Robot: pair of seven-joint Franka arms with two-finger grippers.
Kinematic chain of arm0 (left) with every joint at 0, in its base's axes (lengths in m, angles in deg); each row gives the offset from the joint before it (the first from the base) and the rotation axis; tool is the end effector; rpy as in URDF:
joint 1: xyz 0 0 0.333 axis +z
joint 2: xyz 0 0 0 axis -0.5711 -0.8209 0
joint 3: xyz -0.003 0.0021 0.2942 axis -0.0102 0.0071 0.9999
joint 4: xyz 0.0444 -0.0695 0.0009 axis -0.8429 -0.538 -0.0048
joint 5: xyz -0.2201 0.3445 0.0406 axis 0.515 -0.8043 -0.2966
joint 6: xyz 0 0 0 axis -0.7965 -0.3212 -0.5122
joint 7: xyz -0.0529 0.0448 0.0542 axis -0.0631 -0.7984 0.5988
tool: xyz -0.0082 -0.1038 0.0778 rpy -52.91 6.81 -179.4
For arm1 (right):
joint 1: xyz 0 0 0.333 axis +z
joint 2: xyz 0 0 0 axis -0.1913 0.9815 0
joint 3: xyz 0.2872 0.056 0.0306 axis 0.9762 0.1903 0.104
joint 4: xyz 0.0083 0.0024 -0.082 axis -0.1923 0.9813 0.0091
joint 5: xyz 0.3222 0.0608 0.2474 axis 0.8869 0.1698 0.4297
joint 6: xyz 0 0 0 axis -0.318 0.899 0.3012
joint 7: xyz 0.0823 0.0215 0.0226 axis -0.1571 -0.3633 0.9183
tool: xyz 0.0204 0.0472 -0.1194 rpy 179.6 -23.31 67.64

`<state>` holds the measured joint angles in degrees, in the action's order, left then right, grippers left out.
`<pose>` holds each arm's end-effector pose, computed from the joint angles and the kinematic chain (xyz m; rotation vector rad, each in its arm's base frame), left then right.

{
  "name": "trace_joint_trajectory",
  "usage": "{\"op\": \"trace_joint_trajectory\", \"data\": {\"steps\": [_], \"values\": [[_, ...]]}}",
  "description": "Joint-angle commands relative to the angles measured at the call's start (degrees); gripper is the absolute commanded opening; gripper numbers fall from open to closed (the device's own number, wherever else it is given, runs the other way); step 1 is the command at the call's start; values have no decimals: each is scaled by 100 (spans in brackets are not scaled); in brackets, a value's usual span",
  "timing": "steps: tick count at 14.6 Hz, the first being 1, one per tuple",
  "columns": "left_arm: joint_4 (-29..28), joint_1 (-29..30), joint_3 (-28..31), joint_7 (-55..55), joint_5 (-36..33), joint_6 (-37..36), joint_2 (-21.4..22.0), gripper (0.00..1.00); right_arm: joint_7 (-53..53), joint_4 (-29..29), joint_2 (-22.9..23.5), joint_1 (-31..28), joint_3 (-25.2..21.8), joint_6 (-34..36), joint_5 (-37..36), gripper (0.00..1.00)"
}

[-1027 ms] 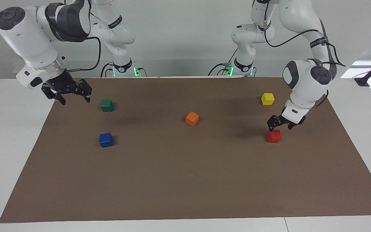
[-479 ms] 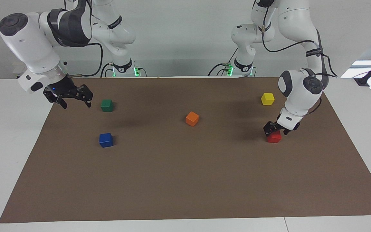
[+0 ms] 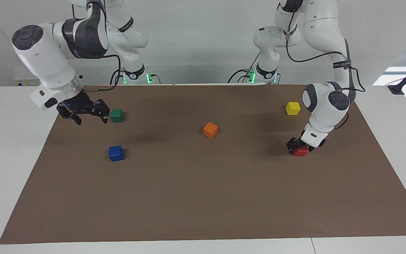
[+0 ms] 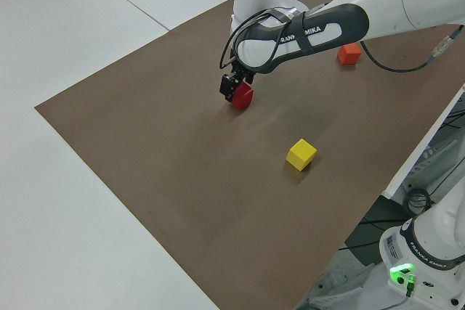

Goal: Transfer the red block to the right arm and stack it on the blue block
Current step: 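Grasp the red cube with the left gripper and lift it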

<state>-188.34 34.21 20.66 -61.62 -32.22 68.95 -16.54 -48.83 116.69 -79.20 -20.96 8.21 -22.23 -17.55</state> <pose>0.6038 -0.0271 0.2571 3.1320 0.0086 0.0345 0.6032 -0.0123 0.4852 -3.1051 -0.0047 0.0236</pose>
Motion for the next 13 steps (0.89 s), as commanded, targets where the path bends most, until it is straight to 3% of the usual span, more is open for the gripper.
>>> {"op": "trace_joint_trajectory", "data": {"steps": [1,2,4,5,7,8,13], "values": [[-65,27,12,84,-2,121,19,94,-87,44,-18,-35,24,-54,92,100],[-65,36,3,84,-2,103,19,88,-157,44,-18,-18,32,-45,84,100],[-65,36,12,84,-2,25,19,65,-280,44,26,27,24,-54,92,100],[-65,36,12,84,-2,-2,27,48,-298,44,26,27,24,-72,92,100],[49,36,12,84,-10,-264,19,4,-315,44,70,35,24,-89,92,100],[258,36,12,84,-11,-596,19,0,-316,44,70,35,24,-89,92,100],[1348,-70,-67,-528,77,-2083,27,0,-254,35,70,27,32,-98,110,100]]}}
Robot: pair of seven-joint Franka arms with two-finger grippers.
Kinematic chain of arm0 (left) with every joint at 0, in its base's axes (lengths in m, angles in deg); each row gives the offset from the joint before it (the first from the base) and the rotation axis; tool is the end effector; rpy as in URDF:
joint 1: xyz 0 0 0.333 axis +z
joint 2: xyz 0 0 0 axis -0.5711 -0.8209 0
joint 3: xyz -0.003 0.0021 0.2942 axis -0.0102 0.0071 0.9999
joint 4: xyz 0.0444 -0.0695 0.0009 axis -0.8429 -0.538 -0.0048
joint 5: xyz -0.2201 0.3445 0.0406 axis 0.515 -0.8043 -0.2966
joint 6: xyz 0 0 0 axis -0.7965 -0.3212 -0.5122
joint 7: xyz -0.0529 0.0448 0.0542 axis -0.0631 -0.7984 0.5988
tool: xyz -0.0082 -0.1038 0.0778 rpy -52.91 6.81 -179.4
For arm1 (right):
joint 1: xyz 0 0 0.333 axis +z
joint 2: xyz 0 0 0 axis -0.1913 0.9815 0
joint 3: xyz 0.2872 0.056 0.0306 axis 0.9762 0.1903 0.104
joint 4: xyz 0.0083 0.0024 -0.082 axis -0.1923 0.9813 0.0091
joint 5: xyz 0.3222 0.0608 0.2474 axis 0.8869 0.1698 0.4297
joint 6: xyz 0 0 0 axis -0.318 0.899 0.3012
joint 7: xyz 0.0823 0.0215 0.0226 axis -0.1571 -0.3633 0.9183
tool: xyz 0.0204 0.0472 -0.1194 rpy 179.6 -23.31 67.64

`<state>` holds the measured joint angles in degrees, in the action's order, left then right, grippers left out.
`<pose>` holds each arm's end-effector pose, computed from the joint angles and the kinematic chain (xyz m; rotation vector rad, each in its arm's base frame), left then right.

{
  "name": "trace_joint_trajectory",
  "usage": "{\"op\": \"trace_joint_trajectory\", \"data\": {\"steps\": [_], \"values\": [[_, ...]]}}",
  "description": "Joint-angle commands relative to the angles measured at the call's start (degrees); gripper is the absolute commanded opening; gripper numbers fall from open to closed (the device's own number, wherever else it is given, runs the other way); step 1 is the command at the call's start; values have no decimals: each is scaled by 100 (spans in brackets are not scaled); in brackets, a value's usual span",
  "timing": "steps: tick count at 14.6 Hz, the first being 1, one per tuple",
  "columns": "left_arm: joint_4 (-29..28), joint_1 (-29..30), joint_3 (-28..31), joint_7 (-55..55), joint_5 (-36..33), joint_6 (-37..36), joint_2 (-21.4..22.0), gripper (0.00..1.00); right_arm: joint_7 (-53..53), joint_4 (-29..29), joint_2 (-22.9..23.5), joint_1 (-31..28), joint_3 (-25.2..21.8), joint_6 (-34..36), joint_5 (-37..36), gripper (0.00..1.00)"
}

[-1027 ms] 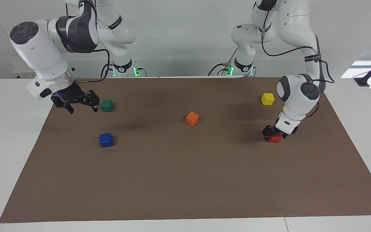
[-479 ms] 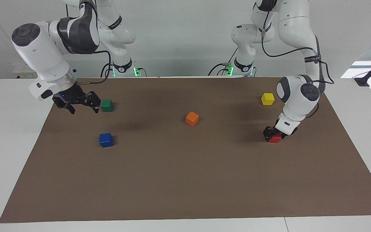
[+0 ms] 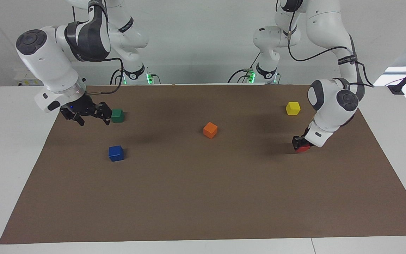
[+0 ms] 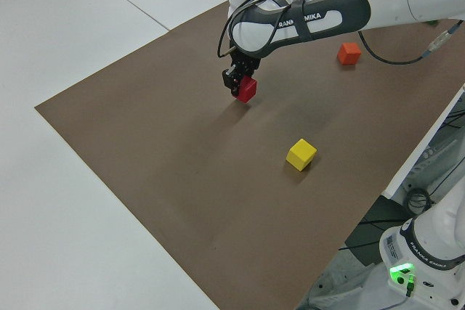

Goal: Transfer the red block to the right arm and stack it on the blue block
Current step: 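Grasp the red cube with the left gripper and lift it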

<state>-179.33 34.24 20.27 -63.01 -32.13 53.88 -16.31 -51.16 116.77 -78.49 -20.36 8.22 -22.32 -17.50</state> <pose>0.6180 -0.0311 0.3088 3.1325 0.0378 -0.1250 0.6051 -0.0061 0.4772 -3.1022 0.0425 0.0438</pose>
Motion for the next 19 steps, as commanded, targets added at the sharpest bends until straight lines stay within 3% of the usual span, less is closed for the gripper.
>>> {"op": "trace_joint_trajectory", "data": {"steps": [1,4,6,9,11,13,16,19], "values": [[588,-108,-54,-757,303,-796,30,0,-4,27,0,-43,31,-89,235,100],[1159,-152,-168,-1803,1296,-1569,83,0,338,62,17,-200,22,-89,1140,100],[1458,-152,-256,-2454,1579,-1992,92,0,759,246,-44,-385,31,-54,1789,100],[1495,-152,-362,-3456,2438,-2072,215,0,1549,922,-264,-805,22,-2,3132,100],[1477,-152,-458,-4098,2940,-2187,303,0,2331,1090,-360,-1210,22,461,3960,100],[1459,-152,-686,-4731,3257,-2126,330,0,2990,1484,-500,-1571,22,815,4776,100],[1424,-222,-1064,-5602,3767,-1950,330,0,3160,1591,-422,-1818,22,1526,5884,100],[1118,-520,-1100,-6164,4811,-1240,443,0,3230,1986,-334,-1994,13,1931,6861,100]]}}
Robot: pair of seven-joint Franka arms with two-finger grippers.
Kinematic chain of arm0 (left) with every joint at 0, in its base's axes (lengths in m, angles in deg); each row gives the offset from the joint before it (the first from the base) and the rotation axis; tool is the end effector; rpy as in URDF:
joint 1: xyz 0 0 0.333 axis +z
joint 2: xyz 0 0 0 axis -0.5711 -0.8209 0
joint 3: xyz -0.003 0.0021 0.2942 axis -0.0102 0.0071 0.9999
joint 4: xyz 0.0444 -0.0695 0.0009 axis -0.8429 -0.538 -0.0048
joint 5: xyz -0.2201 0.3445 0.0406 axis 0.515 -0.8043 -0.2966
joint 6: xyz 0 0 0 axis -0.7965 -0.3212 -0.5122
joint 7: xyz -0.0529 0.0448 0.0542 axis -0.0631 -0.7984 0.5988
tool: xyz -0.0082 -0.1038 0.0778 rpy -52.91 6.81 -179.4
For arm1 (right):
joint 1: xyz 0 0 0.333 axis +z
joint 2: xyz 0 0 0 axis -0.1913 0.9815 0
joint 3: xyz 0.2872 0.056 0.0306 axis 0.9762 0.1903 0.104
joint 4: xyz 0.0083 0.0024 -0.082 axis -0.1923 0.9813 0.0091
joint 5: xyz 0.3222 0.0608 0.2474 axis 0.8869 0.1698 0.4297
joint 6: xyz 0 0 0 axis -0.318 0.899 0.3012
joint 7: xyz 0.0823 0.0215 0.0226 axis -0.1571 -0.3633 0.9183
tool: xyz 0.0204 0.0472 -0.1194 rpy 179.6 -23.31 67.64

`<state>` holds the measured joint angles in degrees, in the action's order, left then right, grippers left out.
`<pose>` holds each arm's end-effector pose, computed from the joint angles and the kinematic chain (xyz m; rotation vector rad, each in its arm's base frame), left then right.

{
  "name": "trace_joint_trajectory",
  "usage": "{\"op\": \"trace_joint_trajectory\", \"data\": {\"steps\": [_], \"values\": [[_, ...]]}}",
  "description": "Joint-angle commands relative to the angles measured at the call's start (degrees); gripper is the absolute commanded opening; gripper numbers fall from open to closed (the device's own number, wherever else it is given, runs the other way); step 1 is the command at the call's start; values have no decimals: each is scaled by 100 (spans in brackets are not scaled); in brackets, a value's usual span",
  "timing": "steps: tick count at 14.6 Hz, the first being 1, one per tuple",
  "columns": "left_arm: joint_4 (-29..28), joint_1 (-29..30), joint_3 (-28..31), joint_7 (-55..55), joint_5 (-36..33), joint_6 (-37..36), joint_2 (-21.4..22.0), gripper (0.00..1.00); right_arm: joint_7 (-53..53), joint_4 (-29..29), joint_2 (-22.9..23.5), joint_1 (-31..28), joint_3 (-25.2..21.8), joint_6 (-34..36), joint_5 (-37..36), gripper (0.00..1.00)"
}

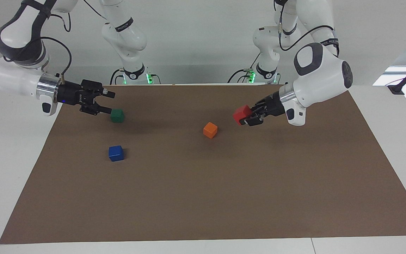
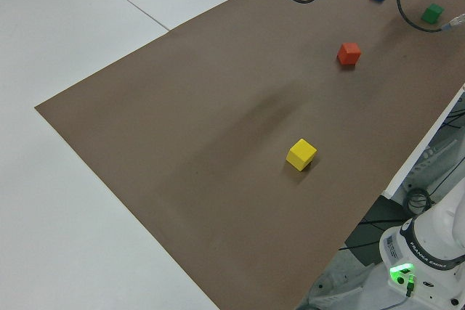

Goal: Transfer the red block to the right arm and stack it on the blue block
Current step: 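Carry the red cube toward the center while the right gripper approaches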

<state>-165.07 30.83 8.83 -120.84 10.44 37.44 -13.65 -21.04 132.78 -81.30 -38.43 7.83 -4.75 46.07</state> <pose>0.5920 -0.2560 0.4697 2.2109 1.1556 -0.7183 0.5454 -0.0559 0.4368 -1.8988 0.0396 -0.0085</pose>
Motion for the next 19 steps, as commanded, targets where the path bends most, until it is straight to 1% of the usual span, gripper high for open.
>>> {"op": "trace_joint_trajectory", "data": {"steps": [1,2,3,4,5,6,7,8,9,12,14,16,19], "values": [[-440,-276,44,-471,827,554,222,0,340,525,16,-239,61,323,733,100],[-563,-408,44,-472,1029,660,283,0,594,649,200,-283,53,621,1048,100],[-747,-496,44,-472,1319,809,353,0,779,772,480,-344,53,911,1313,100],[-1001,-601,44,-472,1652,985,467,0,981,799,735,-388,53,1166,1507,100],[-1256,-689,44,-481,2099,1204,581,0,1000,808,877,-397,53,1317,1604,100],[-1563,-821,44,-481,2626,1441,722,0,974,965,948,-380,61,1579,1936,100],[-1784,-944,44,-481,3144,1635,845,0,922,1288,940,-319,61,1721,2487,100],[-1873,-1050,44,-481,3454,1785,890,0,895,1344,931,-257,53,1766,2606,100],[-1874,-1164,44,-472,3596,1960,890,0,895,1344,931,-239,61,1766,2607,100],[-1926,-1848,44,-472,4334,2900,881,0,912,1344,931,-82,61,1732,2677,100],[-1918,-2166,44,-472,4538,3130,881,0,912,1336,940,155,53,1565,2931,100],[-1918,-2421,44,-472,4547,3385,873,0,947,1335,940,296,61,1363,2967,100],[-1865,-2536,44,-472,4599,3439,846,0,1044,1335,949,376,61,1257,2968,100]]}}
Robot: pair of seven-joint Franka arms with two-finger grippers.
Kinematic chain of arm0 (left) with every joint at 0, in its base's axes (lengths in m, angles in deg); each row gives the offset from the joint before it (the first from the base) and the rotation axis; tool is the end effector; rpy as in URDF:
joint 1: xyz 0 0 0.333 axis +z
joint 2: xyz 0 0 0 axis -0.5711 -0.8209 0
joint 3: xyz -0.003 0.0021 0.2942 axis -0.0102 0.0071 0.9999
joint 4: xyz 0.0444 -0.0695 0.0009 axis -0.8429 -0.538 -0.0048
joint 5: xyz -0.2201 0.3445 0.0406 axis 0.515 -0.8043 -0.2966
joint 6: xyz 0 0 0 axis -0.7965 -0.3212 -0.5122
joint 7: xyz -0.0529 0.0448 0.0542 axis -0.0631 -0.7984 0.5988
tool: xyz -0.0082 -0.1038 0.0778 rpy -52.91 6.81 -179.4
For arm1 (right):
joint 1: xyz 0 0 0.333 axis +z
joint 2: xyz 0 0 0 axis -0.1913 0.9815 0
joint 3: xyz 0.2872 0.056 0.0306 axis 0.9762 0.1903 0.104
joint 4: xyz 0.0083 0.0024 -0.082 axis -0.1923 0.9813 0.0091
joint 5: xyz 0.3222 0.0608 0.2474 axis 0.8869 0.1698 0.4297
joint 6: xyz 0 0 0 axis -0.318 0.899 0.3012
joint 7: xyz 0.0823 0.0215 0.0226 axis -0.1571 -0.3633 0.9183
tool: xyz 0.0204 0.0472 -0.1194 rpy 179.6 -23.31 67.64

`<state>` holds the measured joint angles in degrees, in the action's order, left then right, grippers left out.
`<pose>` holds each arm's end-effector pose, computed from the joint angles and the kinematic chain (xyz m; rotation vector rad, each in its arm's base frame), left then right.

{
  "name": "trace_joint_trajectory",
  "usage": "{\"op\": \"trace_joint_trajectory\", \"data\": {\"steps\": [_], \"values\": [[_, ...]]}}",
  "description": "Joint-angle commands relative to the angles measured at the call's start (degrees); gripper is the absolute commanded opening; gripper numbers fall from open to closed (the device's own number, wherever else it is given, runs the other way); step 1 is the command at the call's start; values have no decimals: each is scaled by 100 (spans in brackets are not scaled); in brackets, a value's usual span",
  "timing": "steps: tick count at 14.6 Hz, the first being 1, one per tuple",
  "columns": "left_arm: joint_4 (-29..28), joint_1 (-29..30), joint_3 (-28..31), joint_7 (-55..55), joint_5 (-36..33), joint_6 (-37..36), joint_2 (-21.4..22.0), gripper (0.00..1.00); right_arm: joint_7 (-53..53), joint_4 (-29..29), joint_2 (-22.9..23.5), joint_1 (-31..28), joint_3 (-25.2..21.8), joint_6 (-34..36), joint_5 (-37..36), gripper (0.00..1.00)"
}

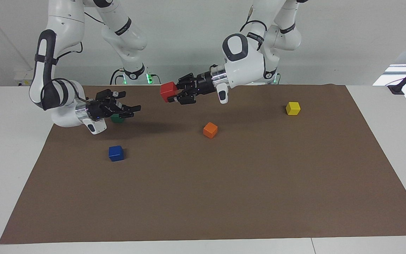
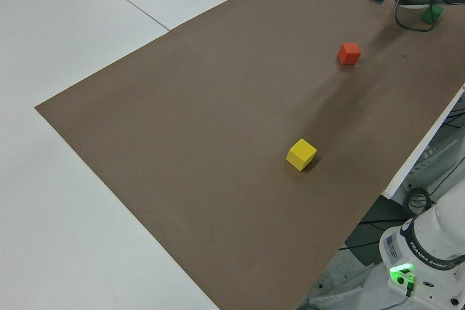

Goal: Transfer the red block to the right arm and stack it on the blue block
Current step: 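Carry the red cube toward the center while the right gripper approaches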

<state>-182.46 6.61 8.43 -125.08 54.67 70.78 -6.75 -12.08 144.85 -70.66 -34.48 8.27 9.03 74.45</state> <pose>0.4608 -0.4553 0.4445 1.5267 1.3541 -0.9860 0.5292 0.0166 0.3363 -1.2310 0.1176 0.0604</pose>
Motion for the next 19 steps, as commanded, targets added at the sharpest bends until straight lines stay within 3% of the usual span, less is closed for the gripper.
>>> {"op": "trace_joint_trajectory", "data": {"steps": [1,6,8,12,19], "values": [[-91,-218,84,-48,317,245,139,0,157,128,-115,-11,17,-156,129,100],[-82,-579,84,-39,380,948,95,0,377,190,-115,305,17,-464,339,100],[-82,-755,84,-39,799,1334,68,0,394,190,-115,489,8,-534,481,100],[50,-747,84,-48,1048,1362,-195,0,412,190,-107,683,17,-754,779,100],[59,-694,92,-48,1004,1327,-195,0,570,181,-98,1140,17,-1219,1139,100]]}}
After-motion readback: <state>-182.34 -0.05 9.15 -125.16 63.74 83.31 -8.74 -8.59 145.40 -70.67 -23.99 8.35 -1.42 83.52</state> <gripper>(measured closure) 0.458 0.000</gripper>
